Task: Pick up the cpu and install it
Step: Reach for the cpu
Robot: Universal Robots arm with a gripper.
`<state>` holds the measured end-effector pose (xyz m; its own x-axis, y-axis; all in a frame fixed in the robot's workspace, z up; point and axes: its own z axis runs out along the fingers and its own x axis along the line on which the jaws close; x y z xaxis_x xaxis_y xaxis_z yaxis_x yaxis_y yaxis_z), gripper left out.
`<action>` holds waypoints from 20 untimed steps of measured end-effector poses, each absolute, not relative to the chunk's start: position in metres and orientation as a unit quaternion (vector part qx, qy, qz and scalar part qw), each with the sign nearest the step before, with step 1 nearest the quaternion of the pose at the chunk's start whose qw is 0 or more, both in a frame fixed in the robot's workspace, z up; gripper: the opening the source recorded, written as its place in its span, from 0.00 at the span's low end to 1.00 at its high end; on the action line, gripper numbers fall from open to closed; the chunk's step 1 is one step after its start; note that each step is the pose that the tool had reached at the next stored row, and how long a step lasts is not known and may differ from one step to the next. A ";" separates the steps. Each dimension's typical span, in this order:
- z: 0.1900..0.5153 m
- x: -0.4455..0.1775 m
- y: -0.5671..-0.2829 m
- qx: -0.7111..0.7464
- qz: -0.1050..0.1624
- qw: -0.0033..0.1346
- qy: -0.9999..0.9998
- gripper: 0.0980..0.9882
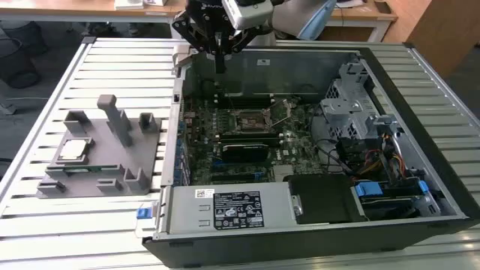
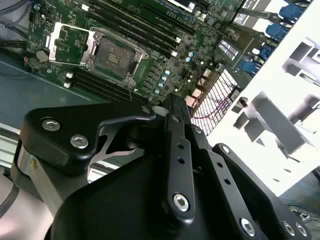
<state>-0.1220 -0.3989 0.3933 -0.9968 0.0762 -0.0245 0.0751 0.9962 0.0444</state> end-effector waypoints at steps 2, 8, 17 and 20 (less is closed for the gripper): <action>0.393 -0.122 -0.399 0.038 0.022 0.013 0.999 0.01; 0.393 -0.123 -0.399 0.038 0.022 0.013 0.999 0.01; 0.393 -0.126 -0.399 0.038 0.022 0.013 0.999 0.01; 0.393 -0.127 -0.399 0.038 0.022 0.013 0.999 0.01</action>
